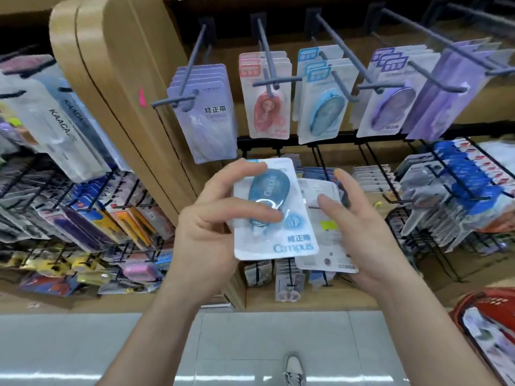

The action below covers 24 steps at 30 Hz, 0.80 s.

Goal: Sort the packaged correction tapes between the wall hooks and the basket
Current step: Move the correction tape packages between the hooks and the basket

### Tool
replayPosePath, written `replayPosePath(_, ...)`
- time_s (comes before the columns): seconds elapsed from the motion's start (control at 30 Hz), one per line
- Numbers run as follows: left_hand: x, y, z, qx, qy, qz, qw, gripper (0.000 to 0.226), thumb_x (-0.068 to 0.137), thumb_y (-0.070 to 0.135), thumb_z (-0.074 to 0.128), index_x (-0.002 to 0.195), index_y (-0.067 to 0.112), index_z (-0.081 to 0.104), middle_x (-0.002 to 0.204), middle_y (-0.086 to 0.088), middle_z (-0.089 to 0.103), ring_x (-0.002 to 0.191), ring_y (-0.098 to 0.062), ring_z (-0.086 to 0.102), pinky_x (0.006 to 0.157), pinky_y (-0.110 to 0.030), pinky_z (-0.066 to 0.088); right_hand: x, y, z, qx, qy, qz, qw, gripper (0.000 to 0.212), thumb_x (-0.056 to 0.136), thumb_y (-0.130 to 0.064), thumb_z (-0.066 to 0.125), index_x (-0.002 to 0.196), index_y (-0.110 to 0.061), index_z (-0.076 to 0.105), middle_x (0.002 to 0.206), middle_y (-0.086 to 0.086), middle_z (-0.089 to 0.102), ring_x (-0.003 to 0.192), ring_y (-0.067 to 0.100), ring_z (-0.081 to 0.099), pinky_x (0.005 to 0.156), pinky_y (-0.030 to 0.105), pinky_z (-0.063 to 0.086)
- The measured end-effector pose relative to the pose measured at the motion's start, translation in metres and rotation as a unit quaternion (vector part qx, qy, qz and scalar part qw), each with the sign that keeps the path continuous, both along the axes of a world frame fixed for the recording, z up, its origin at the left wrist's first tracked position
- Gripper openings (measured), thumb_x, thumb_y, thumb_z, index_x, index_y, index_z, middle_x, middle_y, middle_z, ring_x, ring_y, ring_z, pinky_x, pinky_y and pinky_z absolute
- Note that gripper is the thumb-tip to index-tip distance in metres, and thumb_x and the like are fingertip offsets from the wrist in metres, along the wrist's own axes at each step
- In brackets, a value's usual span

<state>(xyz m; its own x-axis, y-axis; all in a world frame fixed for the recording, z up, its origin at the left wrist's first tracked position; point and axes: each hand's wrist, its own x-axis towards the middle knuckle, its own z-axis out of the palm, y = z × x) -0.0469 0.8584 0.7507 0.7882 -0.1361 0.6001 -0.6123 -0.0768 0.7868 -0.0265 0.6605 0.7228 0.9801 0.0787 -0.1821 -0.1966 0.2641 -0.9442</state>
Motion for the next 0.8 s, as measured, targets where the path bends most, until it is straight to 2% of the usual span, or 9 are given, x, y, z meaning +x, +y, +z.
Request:
replayPosePath(0.07,0.001,-0.006,-0.009,0.011,0.023,0.012,1.0,0.006,0.081,0.033,0.077,0.087,0.035,0.079,0.138,-0.009,0.051,0.134,-0.027,0.047,0.105,-0.038,0.044,0.003,0.0,0.003,0.009,0.017,0.038,0.999,0.071,0.072,-0.051,0.08,0.136,-0.053,0.049,0.134,-0.013,0.062,0.117,0.018,0.065,0.098,0.05,0.053)
replayPosePath(0.1,0.0,-0.01,-0.013,0.031,0.031,0.02,0.999,0.007,0.081,0.033,0.077,0.088,0.034,0.079,0.141,-0.003,0.049,0.136,-0.031,0.044,0.106,-0.045,0.044,0.004,0.0,0.006,0.028,0.019,0.062,0.998,0.08,0.065,-0.05,0.081,0.137,-0.05,0.048,0.137,-0.01,0.061,0.118,0.019,0.065,0.097,0.049,0.054)
replayPosePath(0.2,0.004,-0.015,-0.026,0.114,0.02,0.041,0.992,0.013,0.086,0.023,0.073,0.097,0.028,0.077,0.148,0.003,0.044,0.14,-0.036,0.038,0.104,-0.056,0.044,0.011,0.0,0.011,0.059,-0.02,0.108,0.992,0.084,0.067,-0.024,0.077,0.142,-0.041,0.042,0.126,-0.005,0.069,0.11,0.02,0.069,0.083,0.04,0.061)
replayPosePath(0.37,0.003,-0.018,-0.023,0.161,0.018,0.075,0.984,0.058,0.082,-0.02,0.048,0.107,0.027,0.072,0.148,0.006,0.046,0.142,-0.023,0.04,0.11,-0.046,0.042,0.023,-0.006,0.005,0.053,-0.081,0.079,0.992,0.088,0.063,-0.014,0.086,0.137,-0.043,0.045,0.129,0.0,0.066,0.116,0.024,0.066,0.089,0.046,0.058)
replayPosePath(0.43,0.003,-0.022,-0.016,0.102,0.049,0.104,0.988,0.059,0.081,-0.018,0.042,0.109,0.025,0.071,0.143,0.004,0.051,0.137,-0.021,0.046,0.106,-0.035,0.045,0.026,-0.008,0.005,0.049,-0.098,0.073,0.991,0.088,0.063,-0.011,0.085,0.135,-0.044,0.045,0.131,0.001,0.064,0.117,0.027,0.065,0.09,0.051,0.057)
replayPosePath(0.57,0.021,-0.03,0.005,-0.028,0.179,0.184,0.966,0.039,0.092,-0.001,0.062,0.122,0.024,0.061,0.126,0.001,0.064,0.118,-0.009,0.06,0.085,-0.018,0.052,0.03,-0.011,0.007,0.039,-0.134,0.083,0.987,0.092,0.065,-0.006,0.082,0.137,-0.046,0.041,0.131,-0.002,0.065,0.117,0.023,0.065,0.089,0.047,0.058)
replayPosePath(0.63,0.036,-0.032,0.011,-0.066,0.277,0.155,0.946,0.035,0.087,0.017,0.068,0.122,0.023,0.061,0.109,0.006,0.072,0.102,-0.008,0.069,0.075,-0.02,0.056,0.031,-0.01,0.007,0.014,-0.156,0.103,0.982,0.096,0.067,0.0,0.086,0.137,-0.047,0.041,0.133,-0.002,0.063,0.119,0.023,0.064,0.092,0.045,0.057)
replayPosePath(0.7,0.045,-0.035,0.014,-0.131,0.349,0.111,0.921,0.031,0.078,0.024,0.071,0.107,0.015,0.069,0.094,-0.003,0.076,0.086,-0.019,0.073,0.068,-0.029,0.059,0.032,-0.008,0.009,-0.018,-0.169,0.111,0.979,0.092,0.07,-0.002,0.082,0.136,-0.05,0.04,0.133,-0.003,0.062,0.12,0.021,0.063,0.095,0.045,0.056)
replayPosePath(0.8,0.056,-0.039,0.014,-0.158,0.358,0.121,0.912,0.015,0.078,0.024,0.072,0.088,0.013,0.071,0.081,-0.007,0.075,0.072,-0.021,0.07,0.059,-0.031,0.059,0.033,-0.012,0.012,-0.039,-0.175,0.099,0.979,0.085,0.081,-0.002,0.074,0.139,-0.05,0.035,0.129,-0.015,0.064,0.118,0.012,0.064,0.09,0.033,0.057)
